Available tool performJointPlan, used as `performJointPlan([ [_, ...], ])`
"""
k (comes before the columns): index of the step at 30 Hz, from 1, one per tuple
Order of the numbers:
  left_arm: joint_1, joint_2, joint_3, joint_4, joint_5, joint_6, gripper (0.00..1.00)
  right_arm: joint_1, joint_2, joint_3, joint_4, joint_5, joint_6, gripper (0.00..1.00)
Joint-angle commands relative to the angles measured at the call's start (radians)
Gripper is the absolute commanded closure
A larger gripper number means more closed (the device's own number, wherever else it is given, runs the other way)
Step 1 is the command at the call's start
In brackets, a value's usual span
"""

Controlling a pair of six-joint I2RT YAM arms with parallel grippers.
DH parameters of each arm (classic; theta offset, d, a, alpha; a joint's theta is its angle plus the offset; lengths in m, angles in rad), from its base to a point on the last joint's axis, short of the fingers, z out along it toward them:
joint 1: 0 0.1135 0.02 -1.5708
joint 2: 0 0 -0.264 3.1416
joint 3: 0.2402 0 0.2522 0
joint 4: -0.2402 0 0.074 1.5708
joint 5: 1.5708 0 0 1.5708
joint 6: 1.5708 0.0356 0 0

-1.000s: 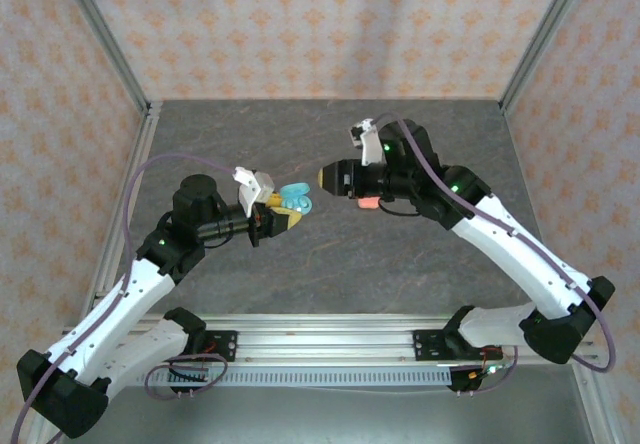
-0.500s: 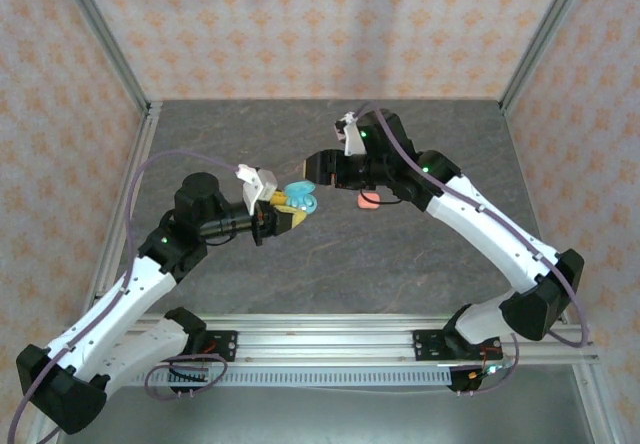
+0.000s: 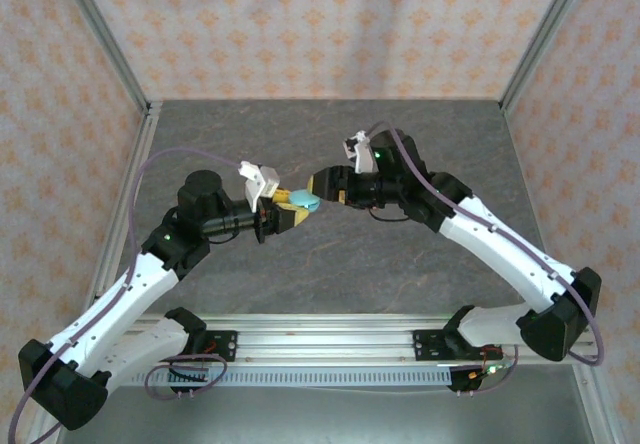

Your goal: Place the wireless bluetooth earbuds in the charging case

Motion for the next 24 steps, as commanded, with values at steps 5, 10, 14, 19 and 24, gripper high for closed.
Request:
performJointPlan([
  [5,0.0,0.008,0.037,0.107,-0.01,-0.065,0.87,0.001,-0.058,-0.108,0.229,-0.052,0.174,0.35],
  [10,0.0,0.012,0.034,0.138,-0.015,-0.102,0.87,0.001,-0.053,-0.164,0.383,-0.096,0.28,0.35],
  [14,0.0,0.014,0.035,0.133,-0.03,-0.115,0.86,0.001,-0.049,-0.188,0.461,-0.119,0.341,0.37],
  [19,0.0,0.021,0.042,0.121,-0.055,-0.125,0.86,0.001,-0.049,-0.205,0.514,-0.141,0.388,0.42],
  [24,0.0,0.03,0.048,0.109,-0.058,-0.126,0.86,0.001,-0.053,-0.215,0.545,-0.144,0.417,0.37],
])
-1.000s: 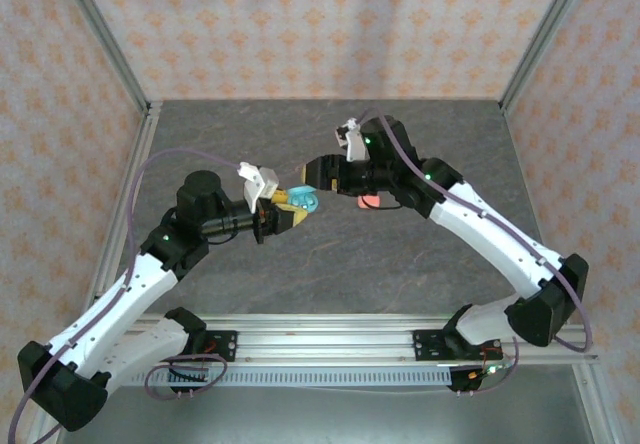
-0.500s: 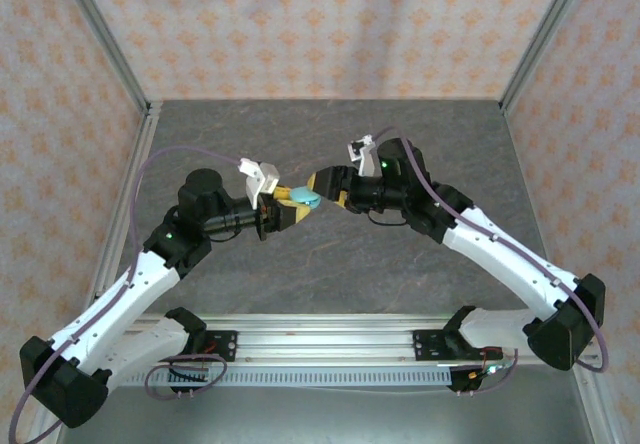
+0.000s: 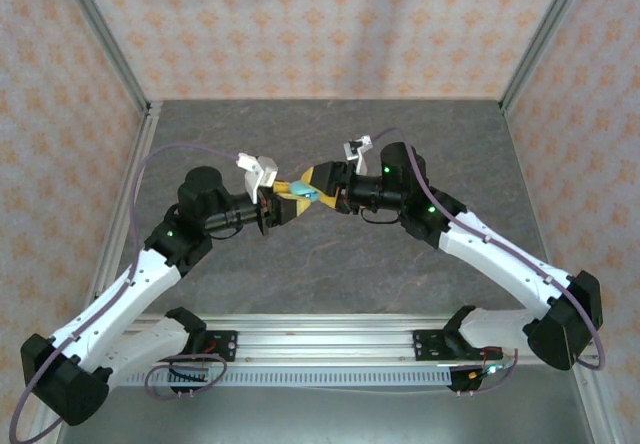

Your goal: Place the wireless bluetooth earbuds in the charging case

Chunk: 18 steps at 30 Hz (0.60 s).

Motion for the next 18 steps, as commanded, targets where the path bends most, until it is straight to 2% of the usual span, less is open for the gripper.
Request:
performJointPlan([
  [1,0.001,0.002,0.033,0.04,-0.015,-0.015,0.86,0.001,-0.011,-0.012,0.077,-0.023,0.033,0.37],
  [6,0.002,0.003,0.034,0.038,-0.015,-0.013,0.85,0.001,-0.01,-0.013,0.091,-0.028,0.045,0.42],
  [13,0.0,0.005,0.047,0.01,-0.006,0.006,0.82,0.001,-0.002,-0.021,0.133,-0.028,0.083,0.62],
  [15,-0.002,0.004,0.051,0.006,-0.003,0.012,0.79,0.001,0.0,-0.021,0.136,-0.024,0.092,0.66],
  [18,-0.004,0.0,0.054,0.001,0.002,0.017,0.68,0.0,0.001,-0.023,0.144,-0.014,0.106,0.7],
])
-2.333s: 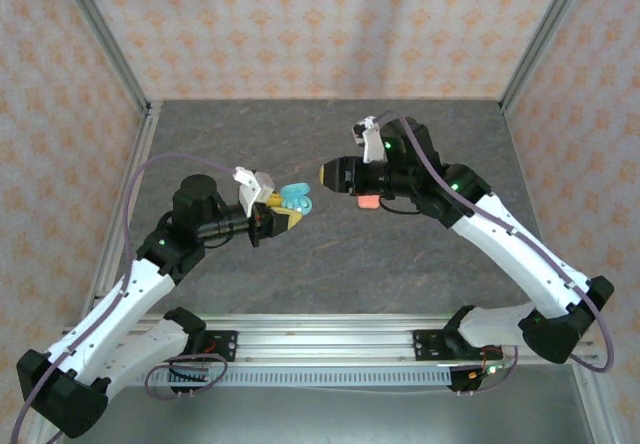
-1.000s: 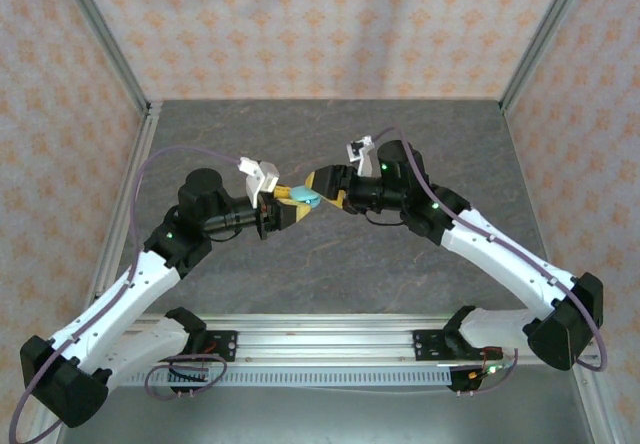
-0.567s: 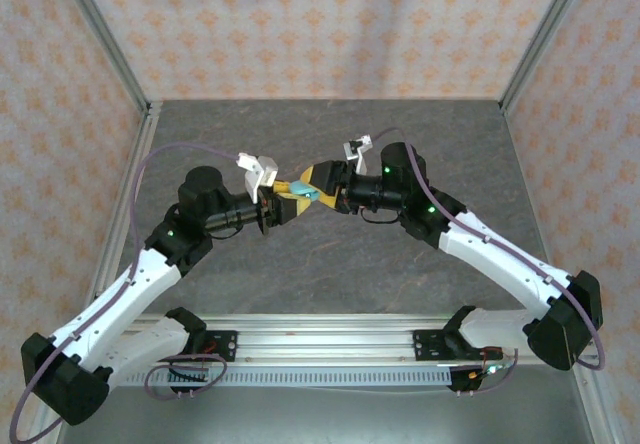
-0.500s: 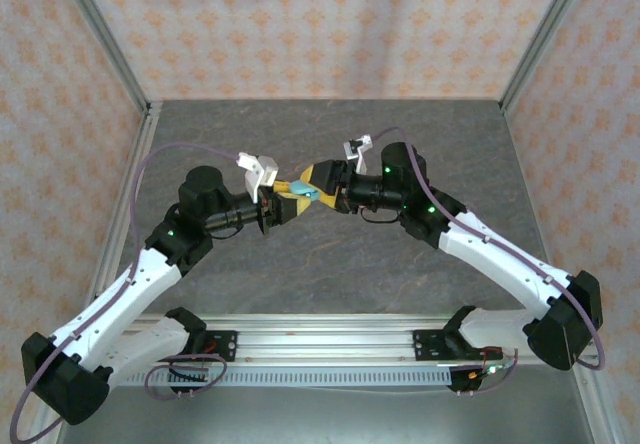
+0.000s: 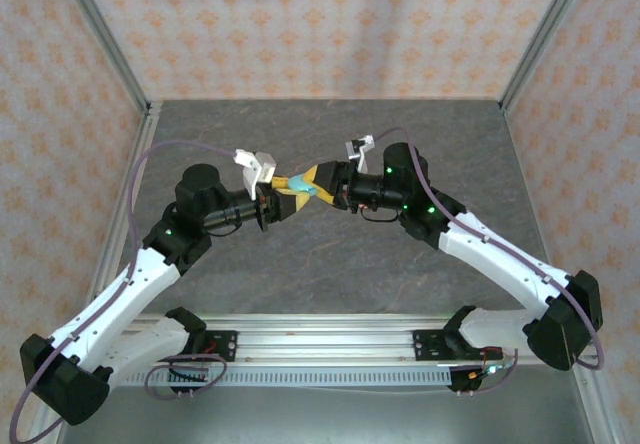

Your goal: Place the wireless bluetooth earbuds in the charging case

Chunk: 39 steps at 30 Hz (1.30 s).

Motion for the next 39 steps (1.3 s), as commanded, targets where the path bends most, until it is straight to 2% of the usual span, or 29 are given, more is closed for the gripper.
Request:
performJointPlan([
  [1,-0.005,-0.005,0.032,-0.005,0.014,0.014,0.63,0.006,0.001,-0.008,0.083,-0.009,0.021,0.72],
  [9,-0.011,-0.026,0.033,-0.043,0.012,0.041,0.4,0.003,0.005,-0.011,0.105,0.016,0.04,0.8],
  [20,-0.011,-0.131,0.026,-0.178,-0.104,0.124,0.28,-0.007,0.024,-0.015,0.103,0.042,0.03,0.82],
  [25,-0.008,-0.208,0.013,-0.262,-0.206,0.173,0.28,-0.022,0.047,-0.02,0.072,0.07,-0.011,0.82],
  [29,-0.009,-0.273,0.001,-0.34,-0.334,0.203,0.26,-0.025,0.111,0.005,0.0,0.095,-0.099,0.82],
  [34,-0.009,-0.314,-0.012,-0.45,-0.474,0.207,0.25,-0.026,0.261,0.032,-0.017,0.104,-0.193,0.82],
  [39,-0.008,-0.345,-0.044,-0.519,-0.609,0.163,0.24,-0.025,0.481,0.098,0.003,0.077,-0.251,0.82],
])
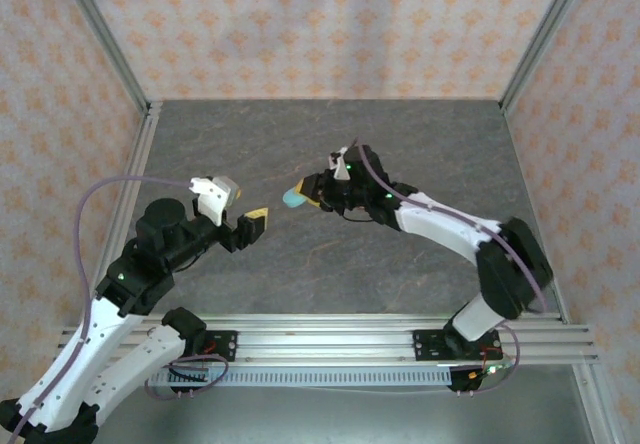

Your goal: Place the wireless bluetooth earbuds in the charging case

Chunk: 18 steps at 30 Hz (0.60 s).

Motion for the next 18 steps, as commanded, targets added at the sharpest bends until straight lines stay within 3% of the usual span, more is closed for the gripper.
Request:
performJointPlan([
  [1,-0.005,-0.02,-0.035,-0.088,-0.172,-0.032,0.24,-0.003,0.137,0.08,0.018,-0.031,-0.074,0.82],
  [3,-0.003,-0.023,-0.054,-0.103,-0.228,-0.069,0.24,-0.001,0.243,0.132,0.023,-0.068,-0.079,0.82],
  [7,-0.002,-0.02,-0.096,-0.099,-0.232,-0.13,0.24,-0.003,0.41,0.187,0.111,-0.098,-0.057,0.82],
  [12,0.0,-0.031,-0.14,-0.101,-0.243,-0.161,0.24,-0.003,0.511,0.254,0.067,-0.091,-0.091,0.75],
  [18,0.007,-0.04,-0.162,-0.1,-0.287,-0.166,0.22,-0.007,0.491,0.284,-0.088,-0.041,-0.189,0.54],
])
